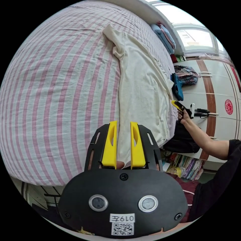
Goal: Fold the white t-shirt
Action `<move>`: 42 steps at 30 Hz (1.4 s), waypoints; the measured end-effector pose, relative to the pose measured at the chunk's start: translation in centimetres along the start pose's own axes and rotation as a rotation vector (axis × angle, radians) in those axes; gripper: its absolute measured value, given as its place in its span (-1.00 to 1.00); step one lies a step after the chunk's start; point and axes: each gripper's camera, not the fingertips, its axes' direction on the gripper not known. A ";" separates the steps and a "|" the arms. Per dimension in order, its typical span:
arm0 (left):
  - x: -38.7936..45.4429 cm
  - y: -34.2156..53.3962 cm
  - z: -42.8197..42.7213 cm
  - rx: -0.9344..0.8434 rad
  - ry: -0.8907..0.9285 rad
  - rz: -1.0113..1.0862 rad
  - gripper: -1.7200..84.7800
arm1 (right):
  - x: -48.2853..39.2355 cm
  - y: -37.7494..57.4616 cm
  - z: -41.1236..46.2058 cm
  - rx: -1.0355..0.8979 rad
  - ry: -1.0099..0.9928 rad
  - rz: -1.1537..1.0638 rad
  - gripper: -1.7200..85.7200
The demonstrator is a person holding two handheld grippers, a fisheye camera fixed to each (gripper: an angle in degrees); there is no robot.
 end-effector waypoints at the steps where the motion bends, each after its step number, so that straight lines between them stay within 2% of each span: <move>1: 0.9 0.2 0.5 -0.017 -0.044 0.059 -0.79 | -0.5 0.6 0.0 0.000 -0.004 -0.029 -0.82; 4: 3.5 1.0 2.2 -0.066 -0.154 0.218 -0.77 | -4.0 4.0 0.3 -0.051 0.081 -0.186 -0.81; 9: 7.9 3.4 6.2 -0.176 -0.280 0.462 -0.75 | -12.5 11.5 3.1 -0.205 0.169 -0.586 -0.76; 14: 10.9 5.3 10.7 -0.285 -0.334 0.653 -0.73 | -17.1 15.6 6.3 -0.291 0.199 -0.763 -0.72; 24: 10.7 4.2 17.0 -0.350 -0.397 0.656 -0.80 | -21.4 17.3 14.5 -0.437 0.403 -0.949 -0.78; 34: 10.9 2.2 22.5 -0.431 -0.452 0.703 -0.82 | -23.1 16.4 19.8 -0.515 0.371 -0.877 -0.78; 38: 10.8 1.9 23.5 -0.430 -0.424 0.731 -0.81 | -23.3 17.2 21.0 -0.454 0.350 -0.907 -0.78; 42: 10.6 0.7 24.8 -0.472 -0.397 0.711 -0.82 | -24.7 17.5 22.8 -0.511 0.386 -1.012 -0.80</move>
